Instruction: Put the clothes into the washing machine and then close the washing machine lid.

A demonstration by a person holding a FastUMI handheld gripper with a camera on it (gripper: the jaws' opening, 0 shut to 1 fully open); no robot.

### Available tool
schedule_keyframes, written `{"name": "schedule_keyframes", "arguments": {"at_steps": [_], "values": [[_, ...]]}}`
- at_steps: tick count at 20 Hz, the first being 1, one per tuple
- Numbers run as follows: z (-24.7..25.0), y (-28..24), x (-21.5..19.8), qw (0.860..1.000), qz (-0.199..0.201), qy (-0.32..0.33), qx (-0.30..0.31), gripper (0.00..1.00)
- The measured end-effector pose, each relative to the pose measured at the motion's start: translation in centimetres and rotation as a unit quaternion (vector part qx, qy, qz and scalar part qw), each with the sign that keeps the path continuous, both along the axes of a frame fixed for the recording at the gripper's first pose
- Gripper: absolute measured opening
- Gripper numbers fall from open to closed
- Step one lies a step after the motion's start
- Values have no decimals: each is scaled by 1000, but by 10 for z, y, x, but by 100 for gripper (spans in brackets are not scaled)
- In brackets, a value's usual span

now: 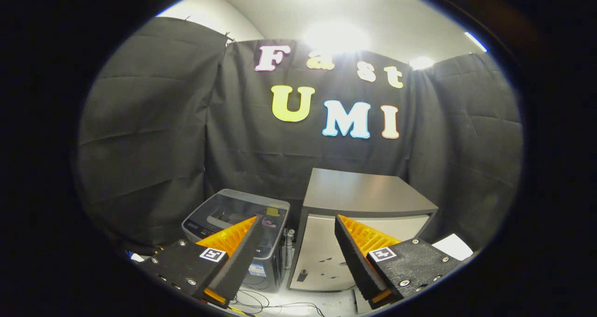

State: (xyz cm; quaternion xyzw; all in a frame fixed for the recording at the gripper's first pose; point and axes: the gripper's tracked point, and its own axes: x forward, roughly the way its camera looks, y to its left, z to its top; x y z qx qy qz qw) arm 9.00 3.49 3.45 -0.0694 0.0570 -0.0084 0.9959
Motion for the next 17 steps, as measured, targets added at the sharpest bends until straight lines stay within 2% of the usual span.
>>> {"name": "schedule_keyframes", "arguments": {"at_steps": [4,8,11,17], "values": [[12,-5,-74,999,23,-22,14,95],[35,5,-120,997,37,-58,37,95],[40,12,-134,996,36,-71,49,95],[25,21,-143,997,13,-70,36,95]]}}
